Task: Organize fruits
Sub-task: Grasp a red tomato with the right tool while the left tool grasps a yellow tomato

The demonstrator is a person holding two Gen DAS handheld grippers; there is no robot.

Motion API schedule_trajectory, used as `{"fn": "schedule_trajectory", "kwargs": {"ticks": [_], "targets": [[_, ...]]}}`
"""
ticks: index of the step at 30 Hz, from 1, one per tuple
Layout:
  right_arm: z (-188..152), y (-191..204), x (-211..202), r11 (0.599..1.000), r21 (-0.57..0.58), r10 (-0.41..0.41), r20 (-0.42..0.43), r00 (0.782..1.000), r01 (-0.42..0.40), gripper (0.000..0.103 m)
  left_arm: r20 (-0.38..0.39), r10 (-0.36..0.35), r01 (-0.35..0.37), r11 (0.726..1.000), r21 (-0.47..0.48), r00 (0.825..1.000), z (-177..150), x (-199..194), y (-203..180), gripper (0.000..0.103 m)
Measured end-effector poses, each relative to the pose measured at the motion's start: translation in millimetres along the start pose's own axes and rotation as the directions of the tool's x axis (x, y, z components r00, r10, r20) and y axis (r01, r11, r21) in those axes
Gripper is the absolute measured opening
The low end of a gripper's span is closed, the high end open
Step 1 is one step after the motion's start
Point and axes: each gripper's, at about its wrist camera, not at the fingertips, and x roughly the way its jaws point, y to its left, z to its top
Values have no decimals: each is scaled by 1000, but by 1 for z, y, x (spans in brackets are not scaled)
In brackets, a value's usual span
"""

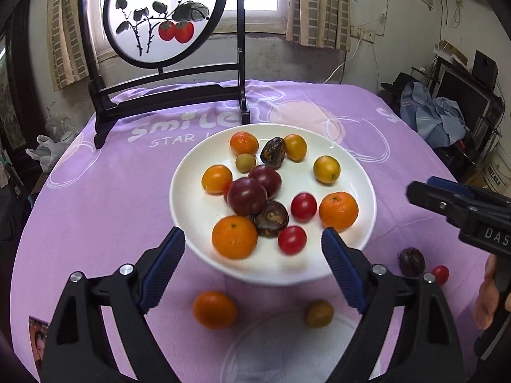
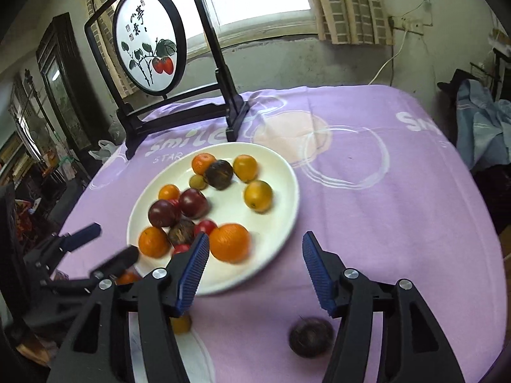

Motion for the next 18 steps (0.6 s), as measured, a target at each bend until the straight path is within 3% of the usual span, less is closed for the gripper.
{"fn": "schedule_trajectory", "kwargs": {"ticks": [4,8,18], "targets": [[-24,-12,-23,999,-8,-49,27,998,49,65,16,-1,1,1000,-12,1000,-21,-20,4,85],[-52,-26,-35,997,5,-75,0,997,75,65,-11,-4,4,1000,-22,1000,-46,-31,7,87],[-108,-46,-42,995,71,-65,-68,996,70,65,-88,0,-4,999,-50,996,-105,-38,26,89]]}}
